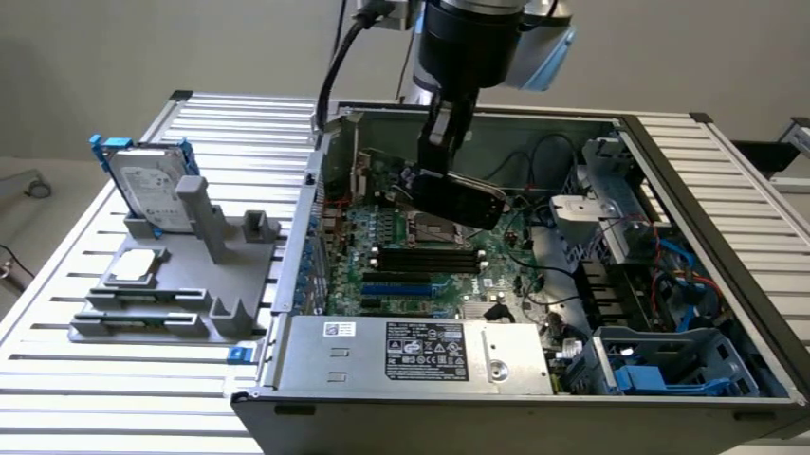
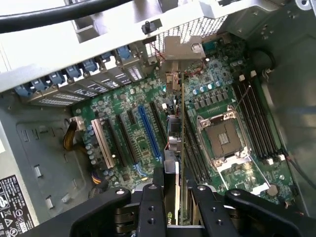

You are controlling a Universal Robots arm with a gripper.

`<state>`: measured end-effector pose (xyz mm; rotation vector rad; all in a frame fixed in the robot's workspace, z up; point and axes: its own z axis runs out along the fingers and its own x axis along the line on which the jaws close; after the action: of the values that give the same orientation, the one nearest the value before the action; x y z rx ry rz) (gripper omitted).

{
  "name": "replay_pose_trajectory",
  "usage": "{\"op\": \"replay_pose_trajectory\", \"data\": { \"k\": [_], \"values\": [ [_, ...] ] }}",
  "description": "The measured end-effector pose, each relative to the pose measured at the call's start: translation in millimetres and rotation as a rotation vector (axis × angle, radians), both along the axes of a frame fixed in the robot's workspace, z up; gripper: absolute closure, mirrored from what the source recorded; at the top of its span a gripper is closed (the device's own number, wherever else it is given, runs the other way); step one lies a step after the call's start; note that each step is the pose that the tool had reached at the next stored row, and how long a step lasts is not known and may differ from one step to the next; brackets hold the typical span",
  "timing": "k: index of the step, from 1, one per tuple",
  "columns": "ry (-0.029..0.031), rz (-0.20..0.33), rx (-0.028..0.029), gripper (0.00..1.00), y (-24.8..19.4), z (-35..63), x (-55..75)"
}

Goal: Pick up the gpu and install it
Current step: 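Insert the gpu into the slot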

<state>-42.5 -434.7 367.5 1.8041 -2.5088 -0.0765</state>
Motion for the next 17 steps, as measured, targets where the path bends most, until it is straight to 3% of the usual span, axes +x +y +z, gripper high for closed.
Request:
{"op": "replay_pose_trajectory", "data": {
  "k": [12,17],
  "values": [
    [-0.0027,0.211,-0.0002,0.74,0.0,-14.6,-0.1],
    [-0.0034,0.243,0.0001,0.74,-1.1,-23.8,-0.6]
  ]
}}
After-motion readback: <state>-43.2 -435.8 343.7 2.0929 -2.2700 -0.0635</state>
